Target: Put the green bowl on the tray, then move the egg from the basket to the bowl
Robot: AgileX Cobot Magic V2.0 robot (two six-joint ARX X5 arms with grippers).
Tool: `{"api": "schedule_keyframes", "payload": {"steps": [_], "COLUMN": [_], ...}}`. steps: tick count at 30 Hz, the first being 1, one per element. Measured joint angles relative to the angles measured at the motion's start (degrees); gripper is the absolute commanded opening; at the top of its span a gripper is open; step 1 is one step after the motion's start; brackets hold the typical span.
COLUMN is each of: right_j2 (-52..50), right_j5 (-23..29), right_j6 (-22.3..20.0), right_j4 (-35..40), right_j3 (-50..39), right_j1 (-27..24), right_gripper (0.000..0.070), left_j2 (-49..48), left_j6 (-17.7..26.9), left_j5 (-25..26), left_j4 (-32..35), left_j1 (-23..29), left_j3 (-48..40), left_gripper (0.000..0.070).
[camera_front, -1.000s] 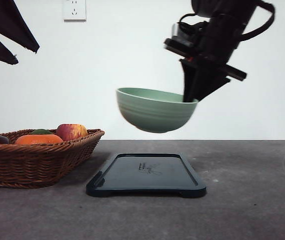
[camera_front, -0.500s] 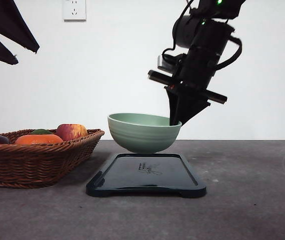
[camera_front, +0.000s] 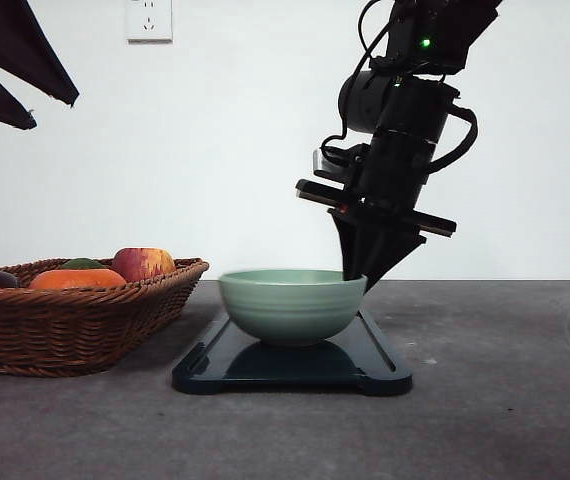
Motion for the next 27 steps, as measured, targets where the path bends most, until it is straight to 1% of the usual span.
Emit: {"api": "schedule_keyframes", "payload": {"steps": [1,8,12,14,17,21,24,27], "right_j2": [0.00,-2.33,-6.99,-9.34,-14.27,-22.08,-27.93,-33.98], "right_j5": [-0.01,0.80,4.29,4.94,4.93,4.93,4.95,5.93], "right_j6": [0.01,-0.60,-1.48,-1.53,-1.55,-1.69,-2.65,-3.83], "right_j4": [-0.01,-0.11,-0.17,1.93,9.80,18.57,22.81,23.93], "right_j3": [0.00,0.00,0.00,-0.65,-6.59,-20.33,-29.75,-36.30], "right_j1": [0.00,-0.02,0.00,-0.02,0.00,-0.45,-1.23,-2.89], "right_gripper": [0.0294,0.0294,0.0294,0.0292,0.0289,0.0288,0.0288,0.0289], "left_j2": [0.00,0.00,0.00,0.00,0.00,0.00,0.00,0.00], "left_j6": [0.00,-0.07,-0.07,-0.07,-0.09,-0.42,-0.54,-1.04], "left_j5": [0.00,-0.02,-0.02,0.00,0.00,-0.02,-0.02,-0.02], "left_j4": [0.00,0.00,0.00,-0.02,-0.12,-0.22,-0.22,-0.22], "left_j1": [0.00,0.00,0.00,0.00,0.00,0.00,0.00,0.00], "left_j3": [0.00,0.00,0.00,0.00,0.00,0.00,0.00,0.00], "left_gripper": [0.0426,0.0426,0.0427,0.0427,0.0427,0.0426,0.0426,0.0425]}}
